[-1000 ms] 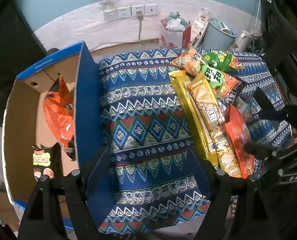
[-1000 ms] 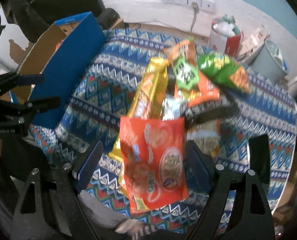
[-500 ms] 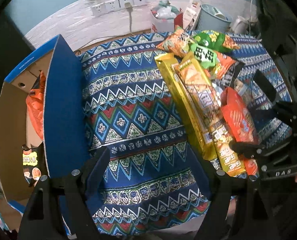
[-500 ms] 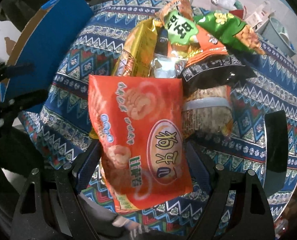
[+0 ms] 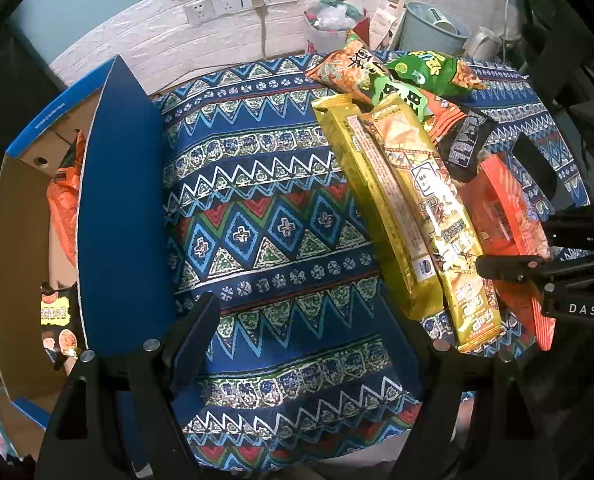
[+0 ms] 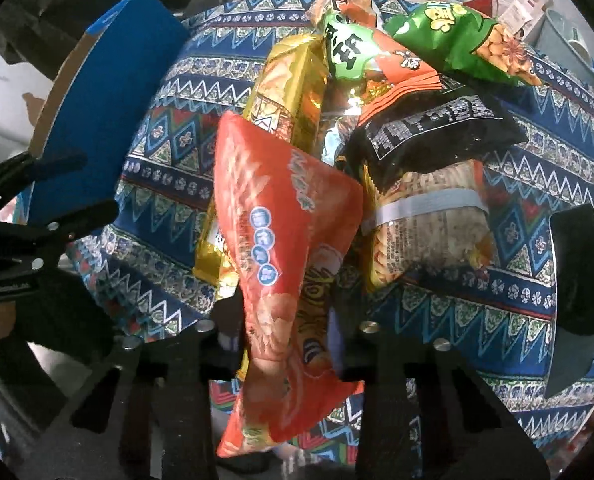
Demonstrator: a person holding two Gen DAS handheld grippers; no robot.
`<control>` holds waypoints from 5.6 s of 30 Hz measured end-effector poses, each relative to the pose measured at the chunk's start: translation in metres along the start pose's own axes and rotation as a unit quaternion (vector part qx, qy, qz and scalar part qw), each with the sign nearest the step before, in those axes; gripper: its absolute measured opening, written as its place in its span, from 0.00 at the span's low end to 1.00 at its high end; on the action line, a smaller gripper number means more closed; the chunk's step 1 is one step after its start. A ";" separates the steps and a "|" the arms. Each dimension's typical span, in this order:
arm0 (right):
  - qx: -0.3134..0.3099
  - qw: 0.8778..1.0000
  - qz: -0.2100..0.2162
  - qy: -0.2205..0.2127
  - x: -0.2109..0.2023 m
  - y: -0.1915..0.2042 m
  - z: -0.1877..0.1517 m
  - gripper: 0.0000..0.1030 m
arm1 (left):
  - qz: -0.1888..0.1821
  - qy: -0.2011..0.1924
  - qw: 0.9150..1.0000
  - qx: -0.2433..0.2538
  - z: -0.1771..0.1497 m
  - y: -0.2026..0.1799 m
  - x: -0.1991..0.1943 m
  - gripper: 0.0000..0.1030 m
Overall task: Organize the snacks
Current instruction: 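Grasp the red-orange wafer bag with the right gripper, then lift the wafer bag with the right gripper while the left grasps a long gold bar pack, then carry the gold bar pack and wafer bag over the box and release both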
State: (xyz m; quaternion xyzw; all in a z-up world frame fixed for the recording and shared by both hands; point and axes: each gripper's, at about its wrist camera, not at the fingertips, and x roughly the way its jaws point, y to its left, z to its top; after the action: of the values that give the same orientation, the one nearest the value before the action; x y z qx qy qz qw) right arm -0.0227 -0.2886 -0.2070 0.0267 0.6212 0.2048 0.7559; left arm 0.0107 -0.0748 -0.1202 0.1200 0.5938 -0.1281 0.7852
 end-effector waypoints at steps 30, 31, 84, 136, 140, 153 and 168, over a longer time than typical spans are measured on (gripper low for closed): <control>0.005 0.994 -0.071 -0.087 -0.069 -0.047 0.047 0.22 | 0.047 0.047 0.995 -0.071 0.048 -0.026 0.057 0.78; 0.007 0.994 -0.069 -0.087 -0.067 -0.049 0.047 0.22 | 0.045 0.047 0.995 -0.075 0.049 -0.024 0.061 0.78; 0.024 0.995 -0.047 -0.085 -0.046 -0.052 0.046 0.22 | -0.016 0.032 0.994 -0.108 0.076 -0.059 0.088 0.29; -0.095 0.982 0.007 -0.160 -0.062 0.129 0.111 0.22 | 0.020 -0.198 0.967 -0.158 -0.004 0.112 -0.116 0.28; -0.110 0.981 0.019 -0.160 -0.055 0.156 0.125 0.22 | 0.034 -0.198 0.961 -0.188 -0.015 0.144 -0.112 0.28; -0.170 0.974 0.055 -0.136 -0.014 0.250 0.155 0.22 | 0.057 -0.169 0.944 -0.279 -0.061 0.228 -0.084 0.28; -0.172 0.978 0.056 -0.100 0.030 0.284 0.168 0.22 | 0.045 -0.130 0.930 -0.339 -0.078 0.262 -0.059 0.36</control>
State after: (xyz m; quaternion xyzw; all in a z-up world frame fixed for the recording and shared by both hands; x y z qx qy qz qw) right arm 0.0632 0.0173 -0.1127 -0.0486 0.4952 0.3473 0.7949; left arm 0.0148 0.2008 -0.0749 -0.1451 0.4882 0.1017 0.8545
